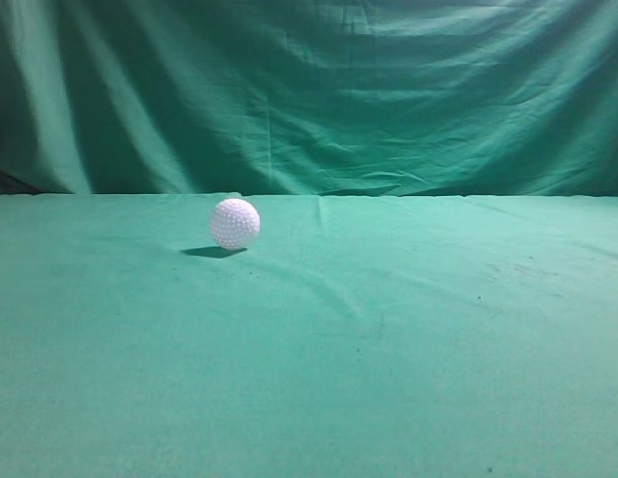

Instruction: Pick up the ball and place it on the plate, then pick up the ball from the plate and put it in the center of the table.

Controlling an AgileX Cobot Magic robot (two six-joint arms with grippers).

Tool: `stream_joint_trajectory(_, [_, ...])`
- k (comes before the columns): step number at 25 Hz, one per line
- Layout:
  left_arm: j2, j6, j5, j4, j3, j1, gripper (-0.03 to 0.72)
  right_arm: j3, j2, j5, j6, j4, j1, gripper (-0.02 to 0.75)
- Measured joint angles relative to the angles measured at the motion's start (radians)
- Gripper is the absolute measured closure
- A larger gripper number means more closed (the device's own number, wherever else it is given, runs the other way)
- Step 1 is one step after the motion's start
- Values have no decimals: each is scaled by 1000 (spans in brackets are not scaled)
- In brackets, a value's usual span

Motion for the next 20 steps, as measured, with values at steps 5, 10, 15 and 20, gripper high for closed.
stream_joint_trajectory(5, [0,-17,-99,4,49,0,688,0,0,0,0,0,0,738])
stream_joint_trajectory(10, [0,-17,-90,50,49,0,688,0,0,0,0,0,0,738])
stream_joint_trajectory(15, [0,-17,1,73,49,0,688,0,0,0,0,0,0,738])
stream_joint_trajectory(20, [0,-27,14,75,49,0,688,0,0,0,0,0,0,738])
